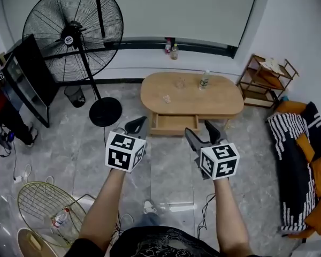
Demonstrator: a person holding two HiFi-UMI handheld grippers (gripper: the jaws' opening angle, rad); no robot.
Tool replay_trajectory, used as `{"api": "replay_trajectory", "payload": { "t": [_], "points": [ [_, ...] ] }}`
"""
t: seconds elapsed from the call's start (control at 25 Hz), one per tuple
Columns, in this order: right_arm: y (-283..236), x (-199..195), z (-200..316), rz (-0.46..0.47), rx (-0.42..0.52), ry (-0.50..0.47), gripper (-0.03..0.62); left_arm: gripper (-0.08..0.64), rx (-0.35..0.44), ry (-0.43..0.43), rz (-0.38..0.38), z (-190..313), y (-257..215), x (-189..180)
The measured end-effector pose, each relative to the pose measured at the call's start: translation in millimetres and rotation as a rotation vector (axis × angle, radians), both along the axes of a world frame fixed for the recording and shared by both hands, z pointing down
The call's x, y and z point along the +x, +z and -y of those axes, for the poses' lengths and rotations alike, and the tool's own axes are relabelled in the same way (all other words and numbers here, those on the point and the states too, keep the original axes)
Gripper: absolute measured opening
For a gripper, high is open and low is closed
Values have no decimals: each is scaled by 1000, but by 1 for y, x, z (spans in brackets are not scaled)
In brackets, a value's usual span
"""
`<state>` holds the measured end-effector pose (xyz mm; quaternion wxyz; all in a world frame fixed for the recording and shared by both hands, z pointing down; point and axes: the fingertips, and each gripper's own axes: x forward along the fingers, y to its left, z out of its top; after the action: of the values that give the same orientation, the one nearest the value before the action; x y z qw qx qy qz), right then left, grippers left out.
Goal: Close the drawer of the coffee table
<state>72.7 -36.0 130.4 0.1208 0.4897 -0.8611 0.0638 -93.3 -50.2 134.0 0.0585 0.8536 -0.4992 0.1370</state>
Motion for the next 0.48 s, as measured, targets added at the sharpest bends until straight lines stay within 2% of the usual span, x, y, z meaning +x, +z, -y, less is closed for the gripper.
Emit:
{"api": "replay_trajectory", "payload": {
  "t": [0.48],
  "points": [
    [1,-32,47,-11,-13,37,318,5,-10,43,-11,49,5,-28]
  ]
}}
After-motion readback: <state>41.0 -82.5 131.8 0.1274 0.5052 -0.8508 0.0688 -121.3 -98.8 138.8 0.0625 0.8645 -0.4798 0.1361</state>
